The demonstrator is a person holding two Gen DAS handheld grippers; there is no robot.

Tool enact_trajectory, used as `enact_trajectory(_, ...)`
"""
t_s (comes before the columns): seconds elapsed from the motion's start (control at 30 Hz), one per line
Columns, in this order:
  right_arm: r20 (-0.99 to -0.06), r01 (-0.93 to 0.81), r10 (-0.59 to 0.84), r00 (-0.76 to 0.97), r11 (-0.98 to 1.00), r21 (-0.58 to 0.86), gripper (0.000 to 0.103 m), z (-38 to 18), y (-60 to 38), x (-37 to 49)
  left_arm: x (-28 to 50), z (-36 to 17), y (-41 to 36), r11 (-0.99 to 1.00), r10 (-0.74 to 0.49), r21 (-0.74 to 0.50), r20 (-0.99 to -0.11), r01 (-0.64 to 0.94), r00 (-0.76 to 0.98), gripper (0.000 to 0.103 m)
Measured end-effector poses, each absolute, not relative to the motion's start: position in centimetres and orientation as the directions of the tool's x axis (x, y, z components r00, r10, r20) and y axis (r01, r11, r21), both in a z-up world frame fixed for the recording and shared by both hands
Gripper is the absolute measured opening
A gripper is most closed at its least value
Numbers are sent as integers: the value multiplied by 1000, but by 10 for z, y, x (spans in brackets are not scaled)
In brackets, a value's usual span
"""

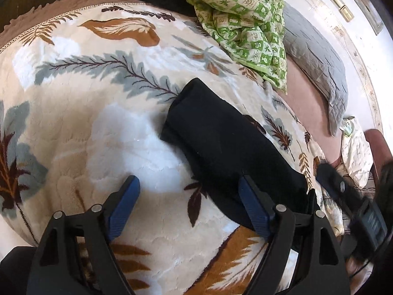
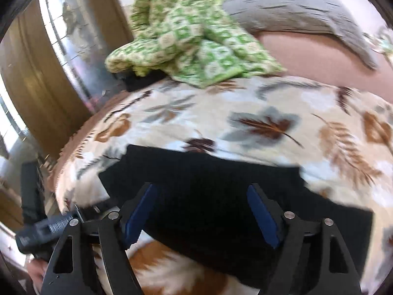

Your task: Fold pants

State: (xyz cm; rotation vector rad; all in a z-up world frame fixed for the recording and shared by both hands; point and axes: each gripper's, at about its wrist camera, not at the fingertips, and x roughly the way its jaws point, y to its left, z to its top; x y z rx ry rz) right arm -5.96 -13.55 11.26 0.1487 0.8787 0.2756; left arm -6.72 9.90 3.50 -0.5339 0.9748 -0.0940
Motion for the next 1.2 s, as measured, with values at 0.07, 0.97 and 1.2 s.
enact_trajectory(0.07, -738, -216, 327, 590, 945, 246, 83, 112, -122, -43, -67, 34, 99, 868, -312, -472, -762, -157, 567, 85)
enact_trajectory(0.97, -811, -501, 522, 265, 793, 347, 20, 40, -17, 68, -47, 31, 89, 866, -359, -492, -730, -83, 582, 21)
enact_trajectory(1.2, -708, -461, 593, 384, 787, 409, 17, 87, -50, 47, -68, 69, 73, 893, -358, -444, -614, 66, 703, 14)
